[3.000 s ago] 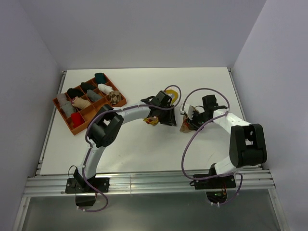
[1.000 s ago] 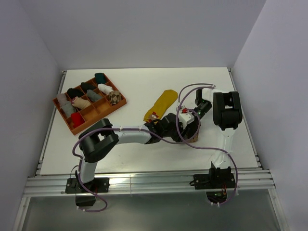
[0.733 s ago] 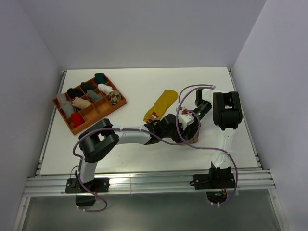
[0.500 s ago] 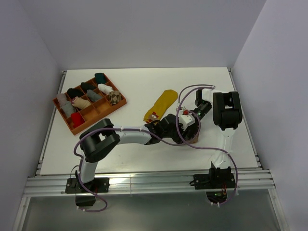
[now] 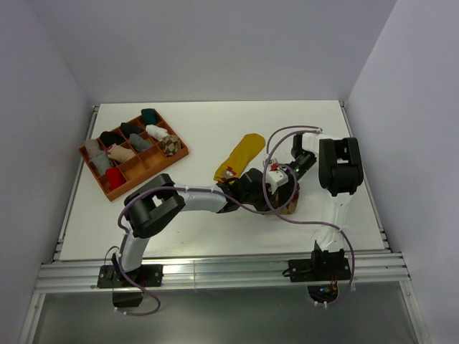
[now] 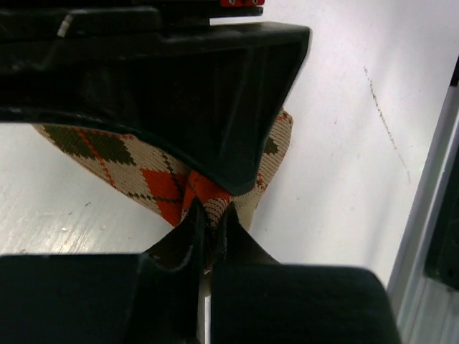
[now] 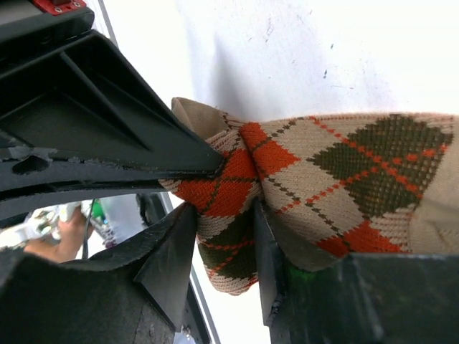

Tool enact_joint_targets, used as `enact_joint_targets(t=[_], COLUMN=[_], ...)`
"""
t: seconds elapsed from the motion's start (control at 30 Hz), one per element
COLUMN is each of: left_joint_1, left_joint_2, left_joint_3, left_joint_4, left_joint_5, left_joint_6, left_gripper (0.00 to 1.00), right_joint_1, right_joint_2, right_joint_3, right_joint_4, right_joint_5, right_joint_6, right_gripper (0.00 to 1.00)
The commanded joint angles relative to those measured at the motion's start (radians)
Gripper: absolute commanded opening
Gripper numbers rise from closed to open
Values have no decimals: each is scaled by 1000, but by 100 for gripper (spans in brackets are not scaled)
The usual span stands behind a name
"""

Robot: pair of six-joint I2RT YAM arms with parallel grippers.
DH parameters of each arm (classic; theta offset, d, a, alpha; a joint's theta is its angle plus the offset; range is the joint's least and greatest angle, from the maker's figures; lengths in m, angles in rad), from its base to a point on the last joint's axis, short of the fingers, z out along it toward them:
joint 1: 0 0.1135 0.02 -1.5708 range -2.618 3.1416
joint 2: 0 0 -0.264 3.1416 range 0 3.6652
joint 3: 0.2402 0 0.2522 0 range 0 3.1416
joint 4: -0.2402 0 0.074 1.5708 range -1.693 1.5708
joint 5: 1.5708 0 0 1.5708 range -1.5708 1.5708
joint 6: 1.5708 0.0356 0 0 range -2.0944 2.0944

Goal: Roll the socks
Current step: Roll the sock at the center of the board.

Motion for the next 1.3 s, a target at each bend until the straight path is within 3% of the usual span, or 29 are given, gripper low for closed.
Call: enact_joint_targets(t=[0.0,0.3,0.87,1.03,1.27], left_joint_1=[14,20,51,60,83], left_joint_2=[30,52,89,99,139], left_joint_3=[54,135,260,278,391], left_joint_4=[-55,-250,-450,-483,-643], left_joint_5=[23,42,86,133,221], left_joint_6=[-48,-106,-108,-103,-114], left_gripper=[0,0,0,0,0], right_joint_1=[10,-12,-188,-217,-253], right_joint_2=[-73,-328,-596,-598,-745], right_joint_3=[-51,-185,-322,-315,-426], right_joint_4=[154,464,648,622,634], right_joint_5=[26,31,40,17,-13], right_joint_6=[29,219,308,276,135], right_gripper=[47,60,67,66,65])
